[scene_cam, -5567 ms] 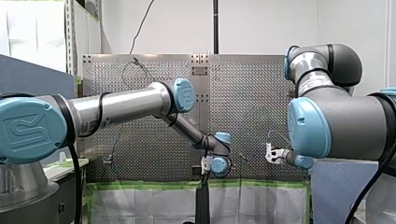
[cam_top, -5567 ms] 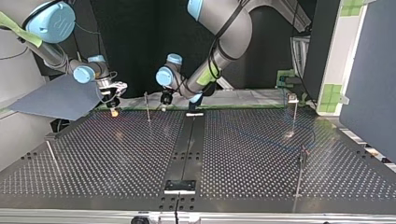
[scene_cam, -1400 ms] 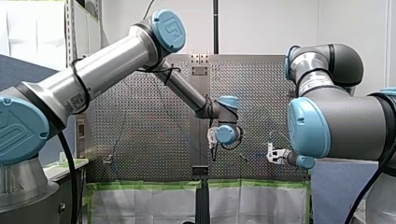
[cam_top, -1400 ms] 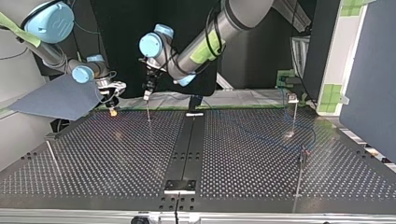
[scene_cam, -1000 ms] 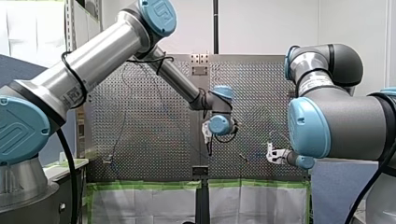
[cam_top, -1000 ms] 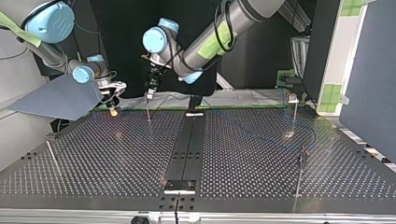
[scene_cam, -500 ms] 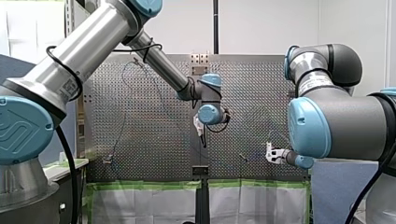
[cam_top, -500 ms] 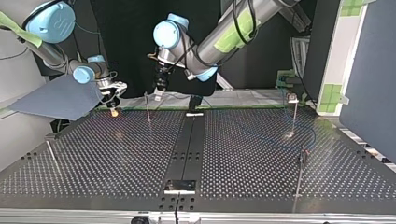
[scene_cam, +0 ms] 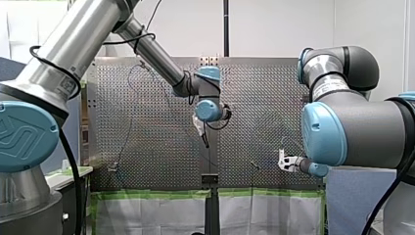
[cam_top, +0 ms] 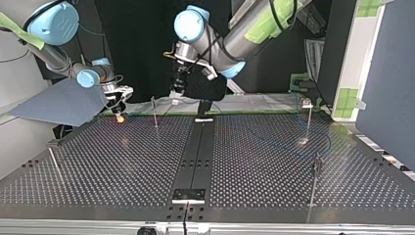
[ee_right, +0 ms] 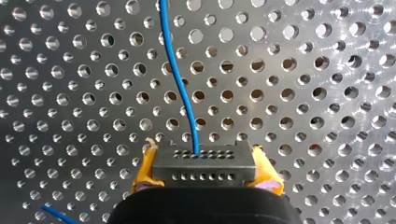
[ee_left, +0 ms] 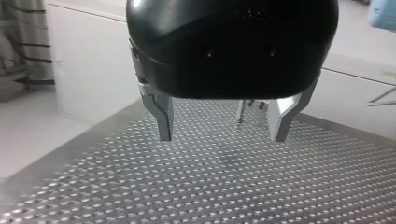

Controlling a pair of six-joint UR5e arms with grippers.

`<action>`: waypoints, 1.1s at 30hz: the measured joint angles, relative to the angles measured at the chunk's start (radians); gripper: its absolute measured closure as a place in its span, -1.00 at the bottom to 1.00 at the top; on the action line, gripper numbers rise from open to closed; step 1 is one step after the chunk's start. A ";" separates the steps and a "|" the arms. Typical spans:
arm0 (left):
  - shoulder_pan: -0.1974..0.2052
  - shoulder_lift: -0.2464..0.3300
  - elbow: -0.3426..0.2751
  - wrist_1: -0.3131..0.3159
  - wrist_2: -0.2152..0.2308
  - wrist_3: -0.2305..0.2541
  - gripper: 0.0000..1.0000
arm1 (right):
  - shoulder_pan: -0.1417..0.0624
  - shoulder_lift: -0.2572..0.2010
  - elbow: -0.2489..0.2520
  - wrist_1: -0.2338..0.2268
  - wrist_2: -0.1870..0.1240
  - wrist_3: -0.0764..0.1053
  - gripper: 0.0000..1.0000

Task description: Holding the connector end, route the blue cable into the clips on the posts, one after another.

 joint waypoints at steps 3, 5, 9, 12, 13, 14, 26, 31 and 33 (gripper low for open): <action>0.009 0.029 -0.029 0.026 0.004 -0.021 -1.00 | 0.001 0.000 0.000 0.000 0.000 0.000 1.00; 0.014 0.050 -0.050 0.046 0.006 -0.029 -1.00 | 0.002 0.000 0.000 0.000 0.000 0.000 1.00; 0.021 0.089 -0.089 0.063 0.008 -0.027 -1.00 | 0.003 0.000 0.000 0.000 0.000 0.000 1.00; 0.023 0.121 -0.121 0.069 0.008 -0.024 -1.00 | 0.003 0.000 0.000 0.000 0.000 0.000 1.00; 0.023 0.130 -0.130 0.071 0.008 -0.024 -1.00 | 0.003 0.000 0.000 0.000 0.000 0.000 1.00; 0.024 0.142 -0.142 0.074 0.007 -0.025 -1.00 | 0.003 0.000 0.000 0.000 0.000 0.000 1.00; 0.032 0.257 -0.257 0.136 0.004 -0.064 -1.00 | 0.003 0.000 0.000 0.000 0.004 -0.005 1.00; 0.036 0.304 -0.304 0.182 0.001 -0.080 -1.00 | 0.003 0.000 -0.002 0.001 0.006 -0.011 1.00; 0.036 0.323 -0.323 0.201 -0.001 -0.083 -1.00 | 0.002 0.000 -0.003 0.002 0.014 -0.020 1.00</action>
